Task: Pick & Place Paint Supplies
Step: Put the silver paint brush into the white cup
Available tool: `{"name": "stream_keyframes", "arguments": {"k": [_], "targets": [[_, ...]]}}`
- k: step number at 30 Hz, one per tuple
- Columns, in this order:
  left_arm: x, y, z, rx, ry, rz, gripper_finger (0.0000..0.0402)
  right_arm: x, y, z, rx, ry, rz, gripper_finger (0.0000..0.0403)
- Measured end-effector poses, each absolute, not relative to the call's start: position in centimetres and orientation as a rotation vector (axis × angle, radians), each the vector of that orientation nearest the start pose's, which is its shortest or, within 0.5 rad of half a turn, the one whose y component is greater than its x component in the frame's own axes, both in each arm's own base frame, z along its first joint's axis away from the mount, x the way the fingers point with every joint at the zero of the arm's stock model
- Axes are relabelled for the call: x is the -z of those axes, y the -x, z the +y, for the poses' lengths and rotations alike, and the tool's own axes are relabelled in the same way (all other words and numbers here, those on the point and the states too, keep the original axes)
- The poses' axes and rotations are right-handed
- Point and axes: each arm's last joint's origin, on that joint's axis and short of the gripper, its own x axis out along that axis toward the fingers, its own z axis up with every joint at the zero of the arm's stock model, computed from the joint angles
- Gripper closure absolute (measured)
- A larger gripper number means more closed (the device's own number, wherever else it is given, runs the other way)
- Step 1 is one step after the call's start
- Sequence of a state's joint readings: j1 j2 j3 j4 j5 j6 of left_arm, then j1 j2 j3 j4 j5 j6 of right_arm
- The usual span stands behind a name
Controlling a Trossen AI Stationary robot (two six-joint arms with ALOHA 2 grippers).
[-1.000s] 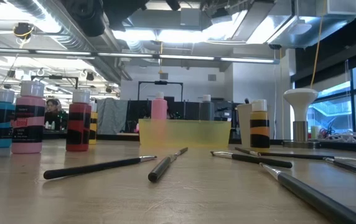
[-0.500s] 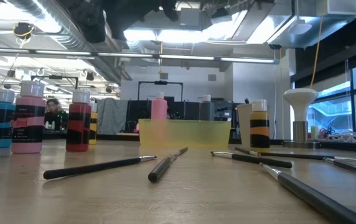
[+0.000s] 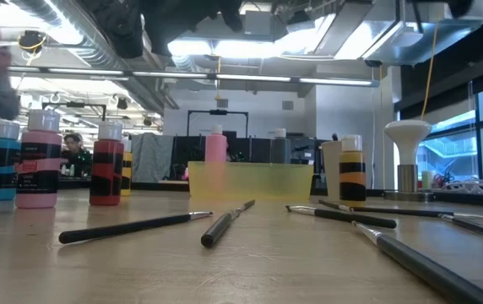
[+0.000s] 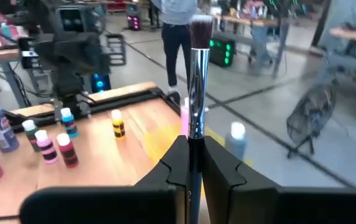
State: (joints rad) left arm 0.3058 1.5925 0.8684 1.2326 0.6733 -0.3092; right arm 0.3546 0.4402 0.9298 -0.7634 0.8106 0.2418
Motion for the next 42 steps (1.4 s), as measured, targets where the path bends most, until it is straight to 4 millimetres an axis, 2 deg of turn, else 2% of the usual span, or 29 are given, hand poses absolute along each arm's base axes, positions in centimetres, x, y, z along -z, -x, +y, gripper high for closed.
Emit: {"name": "stream_keyframes", "arguments": {"k": [2,6,16,29,37,42], "targets": [[-29.2,-31.9,8.2,0.421,0.072,-0.367,0.0265,-35.1,-4.9,-0.4,0.483,-0.123,0.169,0.0381],[-28.9,-32.1,8.2,0.410,0.058,-0.337,0.0265,-32.9,-4.6,-0.5,0.476,-0.151,0.148,0.0381],[-28.7,-32.2,8.3,0.407,0.063,-0.319,0.0265,-27.7,-7.3,0.5,0.457,-0.082,0.019,0.0381],[-28.4,-32.3,8.1,0.412,0.086,-0.291,0.0265,-24.3,-9.3,0.8,0.465,-0.024,-0.120,0.0381],[-28.3,-32.4,8.1,0.410,0.095,-0.275,0.0265,-21.0,-10.2,-0.3,0.530,-0.016,-0.204,0.0381],[-28.3,-32.4,8.1,0.410,0.097,-0.275,0.0265,-20.2,-10.4,-1.1,0.496,-0.035,-0.220,0.0381]]}}
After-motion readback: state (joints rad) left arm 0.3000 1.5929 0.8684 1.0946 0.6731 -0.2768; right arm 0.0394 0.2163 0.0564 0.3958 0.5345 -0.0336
